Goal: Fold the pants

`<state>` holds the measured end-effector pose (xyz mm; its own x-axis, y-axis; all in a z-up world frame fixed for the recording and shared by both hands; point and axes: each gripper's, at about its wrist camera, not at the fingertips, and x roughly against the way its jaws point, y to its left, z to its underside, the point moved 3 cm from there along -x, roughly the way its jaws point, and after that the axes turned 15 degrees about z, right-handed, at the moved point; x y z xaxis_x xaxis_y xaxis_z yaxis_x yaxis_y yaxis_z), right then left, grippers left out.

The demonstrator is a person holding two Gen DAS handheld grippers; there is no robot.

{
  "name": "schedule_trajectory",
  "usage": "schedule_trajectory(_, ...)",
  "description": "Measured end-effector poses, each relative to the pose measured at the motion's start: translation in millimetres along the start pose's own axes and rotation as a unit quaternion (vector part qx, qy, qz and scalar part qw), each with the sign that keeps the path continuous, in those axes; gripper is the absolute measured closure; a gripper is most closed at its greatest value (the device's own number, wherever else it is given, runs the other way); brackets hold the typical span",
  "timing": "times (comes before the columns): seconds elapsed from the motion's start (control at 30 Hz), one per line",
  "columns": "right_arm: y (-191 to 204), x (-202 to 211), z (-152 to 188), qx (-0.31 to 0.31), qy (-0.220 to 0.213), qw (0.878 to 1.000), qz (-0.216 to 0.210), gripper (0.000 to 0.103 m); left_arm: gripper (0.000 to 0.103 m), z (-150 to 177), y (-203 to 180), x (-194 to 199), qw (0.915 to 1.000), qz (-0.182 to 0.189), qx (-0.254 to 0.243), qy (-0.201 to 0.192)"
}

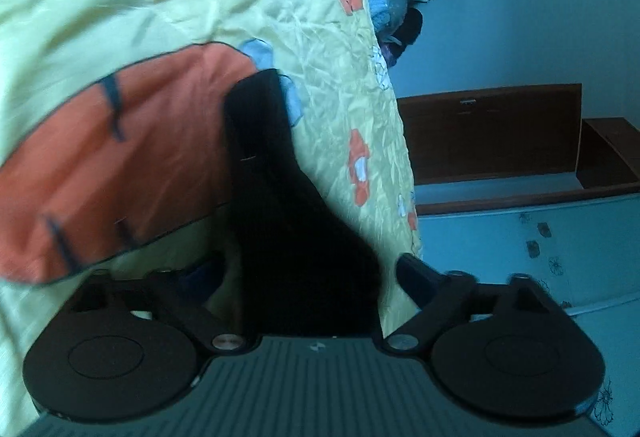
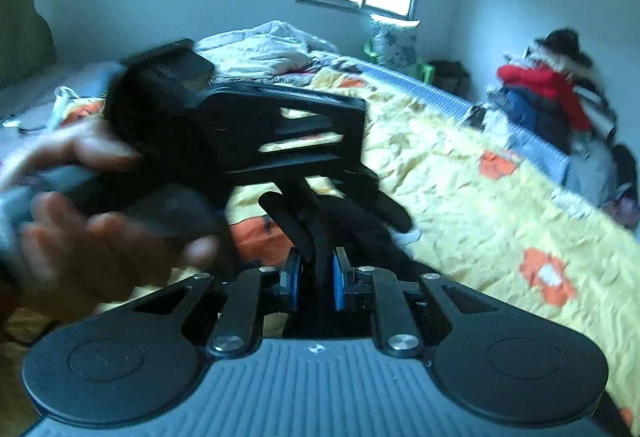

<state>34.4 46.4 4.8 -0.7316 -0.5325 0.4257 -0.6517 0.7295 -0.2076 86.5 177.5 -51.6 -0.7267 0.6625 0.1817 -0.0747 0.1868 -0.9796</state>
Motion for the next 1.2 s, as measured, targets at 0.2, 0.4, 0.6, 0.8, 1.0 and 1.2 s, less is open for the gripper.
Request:
schedule_trajectory(0.2, -29.5, 34.0, 0.9, -0.031, 0.000, 0.998, -0.047, 0.087, 0.071, -1.8, 7.8, -5.1, 0.9983, -0.057, -0.007, 0.001)
schedule_trajectory(0.4, -68.9, -8.5, 26.5, -0.116, 0.090, 0.988, 0.048, 0.087, 0.087, 13.6, -7.3, -0.8, 0.9902, -0.107, -0.086, -0.026)
schedule_trajectory(0.6, -61.0, -11.5, 29.4, -0.163, 0.051, 0.985, 0.029, 0.087, 0.087, 60.5, -86.9, -5.2, 0.9449, -0.150, -0.286, -0.052)
schedule_trajectory(0.8, -90.5, 37.8, 16.9, -0.185, -0.022, 0.981, 0.050, 0.087, 0.087, 116.9, -150.9, -41.4, 0.9087, -0.129, -0.394, -0.050)
schedule_trajectory(1.0, -148.4, 99.8, 48.9, -0.265, -0.046, 0.959, 0.088, 0.087, 0.086, 176.6, -182.3, -103.1, 0.8896, -0.102, -0.445, 0.002)
schedule_trajectory(1.2, -212.8, 152.7, 109.2, -0.356, -0.038, 0.925, 0.126, 0.087, 0.086, 237.8, -184.9, -179.9, 0.8625, -0.085, -0.495, 0.061)
